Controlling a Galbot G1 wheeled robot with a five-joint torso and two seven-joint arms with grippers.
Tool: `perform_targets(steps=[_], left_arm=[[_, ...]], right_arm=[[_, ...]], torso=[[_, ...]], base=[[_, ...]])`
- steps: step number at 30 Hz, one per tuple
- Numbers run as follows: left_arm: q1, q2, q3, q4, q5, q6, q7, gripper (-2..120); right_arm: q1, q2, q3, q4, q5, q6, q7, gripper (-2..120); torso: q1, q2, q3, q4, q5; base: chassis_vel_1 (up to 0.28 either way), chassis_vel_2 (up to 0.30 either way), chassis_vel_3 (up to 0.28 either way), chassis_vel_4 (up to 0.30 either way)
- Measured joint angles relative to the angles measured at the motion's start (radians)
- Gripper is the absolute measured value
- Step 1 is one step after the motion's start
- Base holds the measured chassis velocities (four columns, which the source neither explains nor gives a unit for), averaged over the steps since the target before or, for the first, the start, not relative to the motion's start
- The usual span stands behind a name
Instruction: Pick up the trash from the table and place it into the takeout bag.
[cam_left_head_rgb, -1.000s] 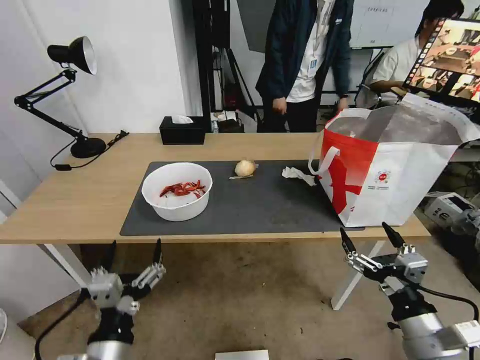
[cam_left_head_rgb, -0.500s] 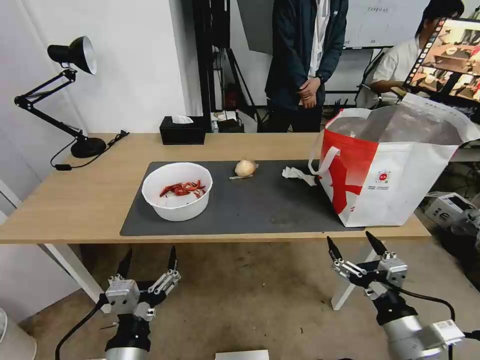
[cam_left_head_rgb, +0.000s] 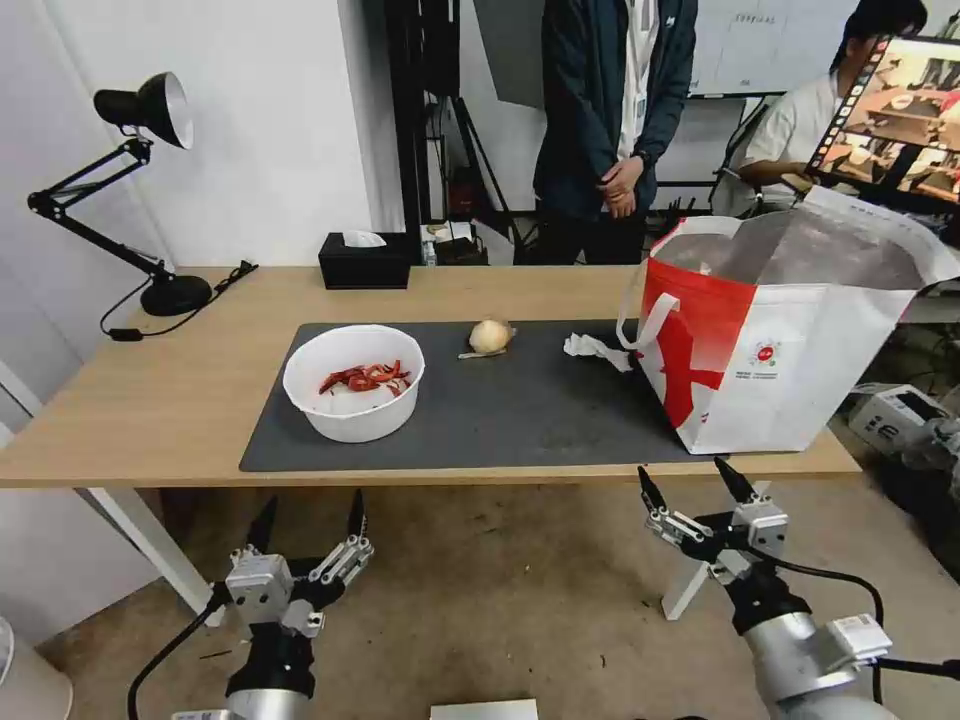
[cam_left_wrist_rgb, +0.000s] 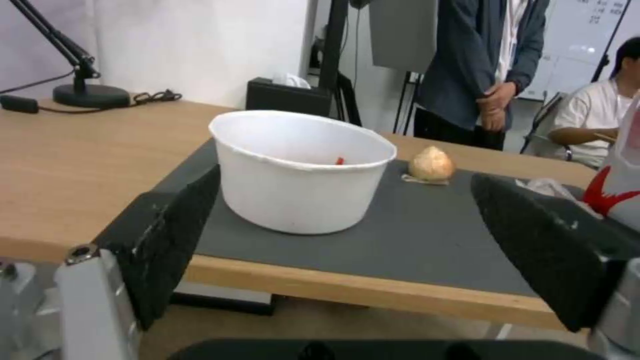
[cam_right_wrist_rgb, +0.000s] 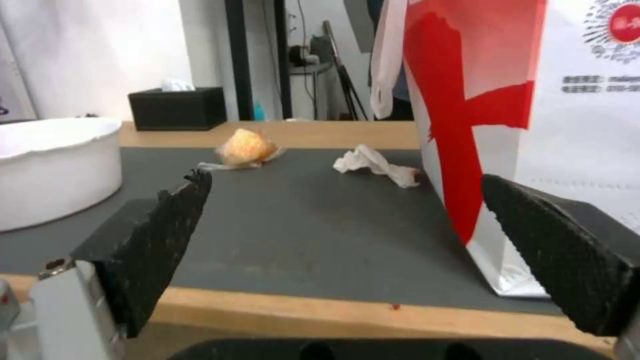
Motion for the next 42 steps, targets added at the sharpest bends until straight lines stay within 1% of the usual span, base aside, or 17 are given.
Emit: perform_targets(steps=[2, 4, 7, 9, 10, 11, 13, 14, 16, 17, 20, 21, 24, 27, 28, 34, 42], left_arm=[[-0.001, 0.0, 0.005, 0.002, 0.0, 0.001, 0.0, 100], [-0.001, 0.0, 0.007, 0.002, 0.0, 0.001, 0.001, 100], [0.0, 0.001, 0.012, 0.001, 0.004, 0.002, 0.002, 100], [0.001, 0.001, 0.012, 0.0, 0.004, 0.002, 0.002, 100], [0.001, 0.005, 0.012, -0.004, 0.004, 0.003, 0.002, 100], [0.001, 0.005, 0.012, -0.004, 0.004, 0.003, 0.002, 100], [0.002, 0.01, 0.012, -0.004, 0.004, 0.003, 0.002, 100], [0.002, 0.01, 0.012, -0.004, 0.004, 0.003, 0.002, 100], [-0.001, 0.013, 0.009, -0.002, 0.004, 0.003, 0.002, 100], [-0.001, 0.013, 0.009, -0.002, 0.004, 0.003, 0.002, 100], [-0.01, 0.012, 0.007, 0.003, 0.003, 0.003, 0.003, 100], [-0.01, 0.012, 0.007, 0.003, 0.003, 0.003, 0.003, 100], [-0.021, 0.01, 0.004, 0.005, -0.001, 0.006, 0.002, 100], [-0.03, 0.009, 0.003, 0.008, -0.003, 0.01, 0.002, 100], [-0.03, 0.009, 0.003, 0.008, -0.003, 0.01, 0.002, 100], [-0.065, 0.002, 0.008, 0.014, -0.004, 0.031, 0.002, 100], [-0.079, 0.001, 0.009, 0.009, -0.004, 0.047, 0.002, 100]], right_arm=[[0.078, -0.023, -0.054, -0.027, 0.004, -0.044, 0.05, 100], [0.1, -0.031, -0.069, -0.036, 0.006, -0.057, 0.059, 100], [0.244, -0.09, -0.162, -0.101, 0.043, -0.123, 0.106, 100], [0.28, -0.104, -0.186, -0.118, 0.058, -0.135, 0.12, 100], [0.426, -0.135, -0.285, -0.199, 0.105, -0.17, 0.17, 100], [0.426, -0.135, -0.285, -0.199, 0.105, -0.17, 0.17, 100], [0.646, -0.124, -0.411, -0.372, 0.118, -0.179, 0.214, 100], [0.646, -0.124, -0.411, -0.372, 0.118, -0.179, 0.214, 100], [0.826, -0.086, -0.505, -0.514, 0.135, -0.189, 0.271, 100], [0.826, -0.086, -0.505, -0.514, 0.135, -0.189, 0.271, 100], [0.959, -0.045, -0.576, -0.654, 0.157, -0.208, 0.323, 100], [0.959, -0.045, -0.576, -0.654, 0.157, -0.208, 0.323, 100], [1.078, -0.003, -0.617, -0.777, 0.167, -0.232, 0.351, 100], [1.145, 0.023, -0.633, -0.846, 0.173, -0.245, 0.36, 100], [1.145, 0.023, -0.633, -0.846, 0.173, -0.245, 0.36, 100], [1.272, 0.087, -0.632, -1.021, 0.205, -0.28, 0.407, 100], [1.336, 0.12, -0.609, -1.126, 0.249, -0.315, 0.427, 100]], torso=[[0.0, 0.0, 0.0, 0.0003, 0.0], [0.0, 0.0, 0.0, 0.0002, 0.0], [0.0, 0.0, 0.0, 0.0002, 0.0], [0.0, 0.0, 0.0, 0.0003, 0.0001], [0.0, 0.0, 0.0, 0.0007, 0.0], [0.0, 0.0, 0.0, 0.0007, 0.0], [0.0, 0.0, 0.0, 0.0003, 0.0], [0.0, 0.0, 0.0, 0.0003, 0.0], [0.0, 0.0, 0.0, 0.0005, -0.0001], [0.0, 0.0, 0.0, 0.0005, -0.0001], [0.0, 0.0, 0.0, 0.0004, 0.0], [0.0, 0.0, 0.0, 0.0004, 0.0], [0.0, 0.0, 0.0, 0.0004, -0.0003], [0.0, 0.0, 0.0, 0.0006, -0.0002], [0.0, 0.0, 0.0, 0.0006, -0.0002], [0.0, 0.0, 0.0, 0.0004, 0.0001], [0.0, 0.0, 0.0, 0.0003, 0.0]], base=[[0.0, 0.0, 0.0, 0.0], [0.0, 0.0, 0.0, 0.0], [0.0, 0.0, 0.0, 0.0], [0.0, 0.0, 0.0, 0.0], [0.0, 0.0, 0.0, 0.0], [0.0, 0.0, 0.0, 0.0], [0.0, 0.0, 0.0, 0.0], [0.0, 0.0, 0.0, 0.0], [0.0, 0.0, 0.0, 0.0], [0.0, 0.0, 0.0, 0.0], [0.0, 0.0, 0.0, 0.0], [0.0, 0.0, 0.0, 0.0], [0.0, 0.0, 0.0, 0.0], [0.0, 0.0, 0.0, 0.0], [0.0, 0.0, 0.0, 0.0], [0.0, 0.0, 0.0, 0.0], [0.0, 0.0, 0.0, 0.0]])
